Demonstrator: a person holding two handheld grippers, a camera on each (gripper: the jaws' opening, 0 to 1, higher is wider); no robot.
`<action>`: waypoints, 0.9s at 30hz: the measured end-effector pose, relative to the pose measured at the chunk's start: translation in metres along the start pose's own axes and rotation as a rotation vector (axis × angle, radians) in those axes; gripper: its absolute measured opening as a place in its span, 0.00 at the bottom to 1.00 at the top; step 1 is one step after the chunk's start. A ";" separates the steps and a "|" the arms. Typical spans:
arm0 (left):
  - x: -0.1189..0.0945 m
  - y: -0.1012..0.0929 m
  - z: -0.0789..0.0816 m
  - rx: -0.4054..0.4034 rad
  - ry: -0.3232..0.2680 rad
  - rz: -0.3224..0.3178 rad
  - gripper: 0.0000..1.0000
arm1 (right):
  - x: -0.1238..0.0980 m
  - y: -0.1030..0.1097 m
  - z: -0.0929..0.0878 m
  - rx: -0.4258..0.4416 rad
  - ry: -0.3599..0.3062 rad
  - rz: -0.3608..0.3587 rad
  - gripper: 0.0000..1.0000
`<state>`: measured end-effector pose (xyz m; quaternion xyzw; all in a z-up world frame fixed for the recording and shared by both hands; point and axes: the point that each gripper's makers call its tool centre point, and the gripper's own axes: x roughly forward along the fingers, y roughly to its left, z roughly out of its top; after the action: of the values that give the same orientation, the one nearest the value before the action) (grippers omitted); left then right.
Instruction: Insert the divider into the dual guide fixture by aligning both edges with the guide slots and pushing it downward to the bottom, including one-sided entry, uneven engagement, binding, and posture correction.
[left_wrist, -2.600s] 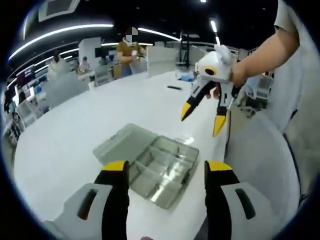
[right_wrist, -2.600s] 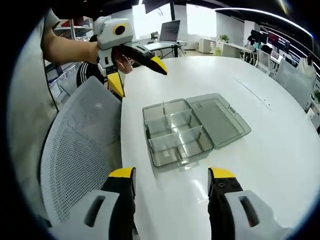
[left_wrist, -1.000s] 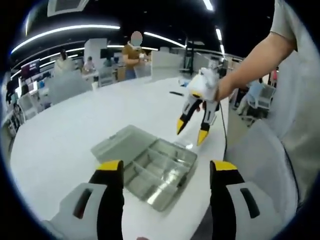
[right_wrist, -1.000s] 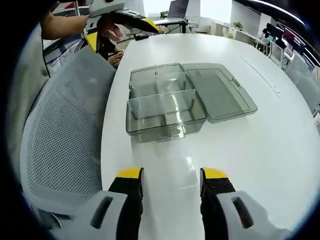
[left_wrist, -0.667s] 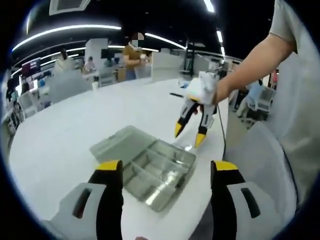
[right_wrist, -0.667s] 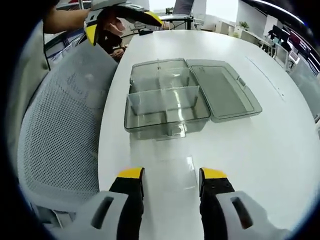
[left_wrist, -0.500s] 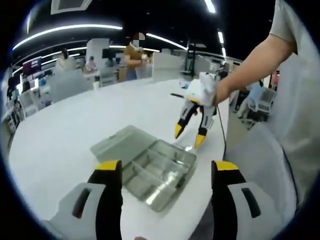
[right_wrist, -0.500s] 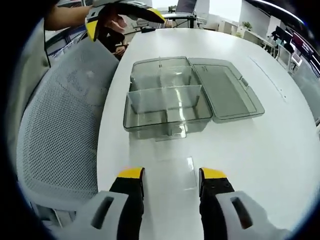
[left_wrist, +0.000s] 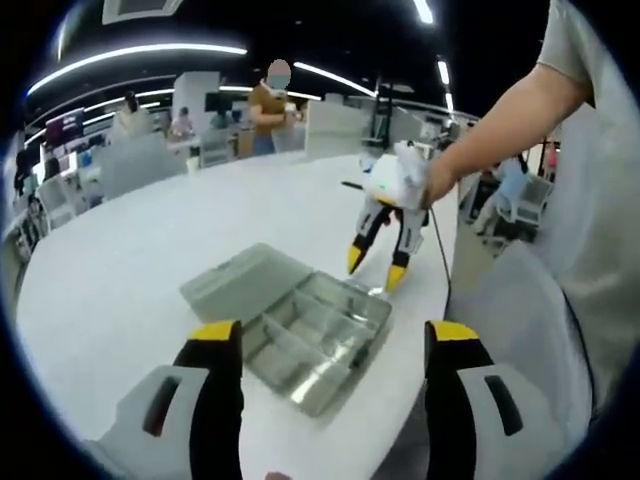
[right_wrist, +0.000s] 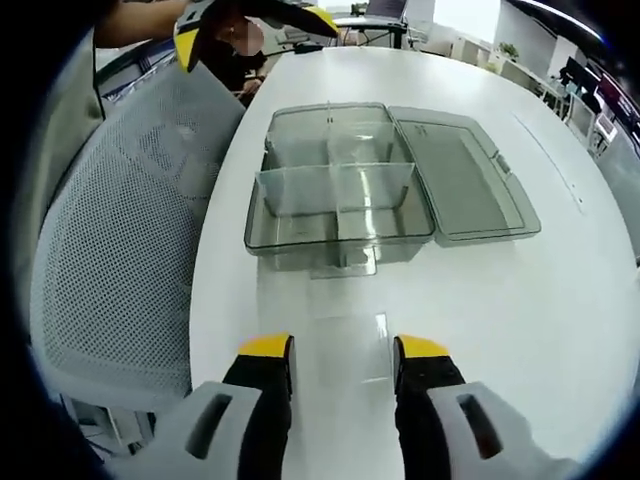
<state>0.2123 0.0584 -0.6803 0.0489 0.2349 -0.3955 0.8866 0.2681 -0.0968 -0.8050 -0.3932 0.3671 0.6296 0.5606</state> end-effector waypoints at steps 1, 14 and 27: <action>0.000 0.000 0.000 -0.001 0.001 0.000 0.73 | 0.000 0.000 0.000 -0.004 0.002 0.000 0.36; -0.001 -0.002 -0.003 -0.008 0.001 0.003 0.74 | 0.005 0.000 -0.001 -0.043 0.047 0.017 0.35; -0.006 -0.001 -0.006 -0.015 0.002 0.012 0.74 | 0.011 -0.002 -0.006 -0.065 0.088 0.033 0.34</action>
<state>0.2059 0.0633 -0.6833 0.0440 0.2386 -0.3881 0.8891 0.2696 -0.0980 -0.8175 -0.4324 0.3772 0.6326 0.5202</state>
